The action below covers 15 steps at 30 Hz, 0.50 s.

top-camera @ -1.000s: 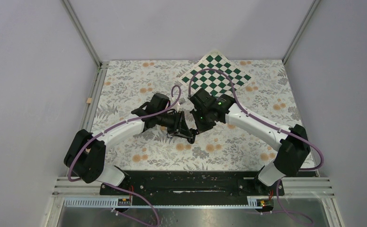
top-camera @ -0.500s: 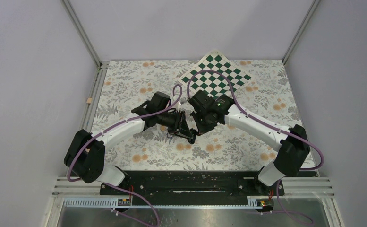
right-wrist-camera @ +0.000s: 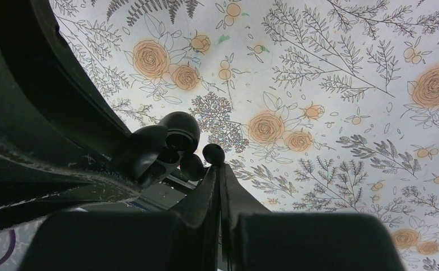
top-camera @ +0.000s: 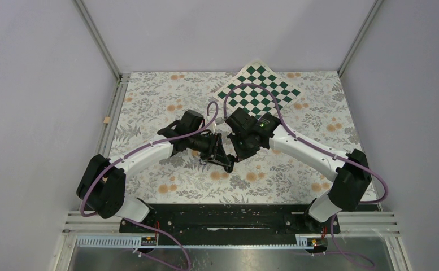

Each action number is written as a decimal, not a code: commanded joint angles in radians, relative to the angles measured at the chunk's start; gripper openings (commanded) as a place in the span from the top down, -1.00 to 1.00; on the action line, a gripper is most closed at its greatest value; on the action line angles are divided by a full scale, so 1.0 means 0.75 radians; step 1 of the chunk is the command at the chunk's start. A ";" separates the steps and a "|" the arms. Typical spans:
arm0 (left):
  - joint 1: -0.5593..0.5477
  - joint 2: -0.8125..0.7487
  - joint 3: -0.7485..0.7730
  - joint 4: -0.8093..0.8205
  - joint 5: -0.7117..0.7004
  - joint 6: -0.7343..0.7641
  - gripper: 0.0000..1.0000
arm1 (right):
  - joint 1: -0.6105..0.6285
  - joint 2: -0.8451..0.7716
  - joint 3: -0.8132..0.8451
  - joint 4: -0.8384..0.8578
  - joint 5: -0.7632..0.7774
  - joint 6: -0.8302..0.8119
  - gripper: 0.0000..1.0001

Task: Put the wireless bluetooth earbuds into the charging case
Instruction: Insert the right earbud into the right side groove of the charging case.

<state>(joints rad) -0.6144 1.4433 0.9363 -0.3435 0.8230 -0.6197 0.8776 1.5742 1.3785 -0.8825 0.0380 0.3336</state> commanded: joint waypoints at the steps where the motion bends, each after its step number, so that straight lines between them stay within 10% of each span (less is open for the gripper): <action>1: -0.007 0.007 0.064 0.031 0.013 0.026 1.00 | 0.017 -0.061 0.049 -0.008 0.021 0.003 1.00; 15: -0.011 0.007 0.069 0.026 0.014 0.029 1.00 | 0.054 -0.015 0.090 0.001 -0.032 0.003 1.00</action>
<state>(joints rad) -0.6170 1.4506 0.9367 -0.3462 0.8230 -0.6170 0.8921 1.5597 1.3972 -0.8818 0.0322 0.3340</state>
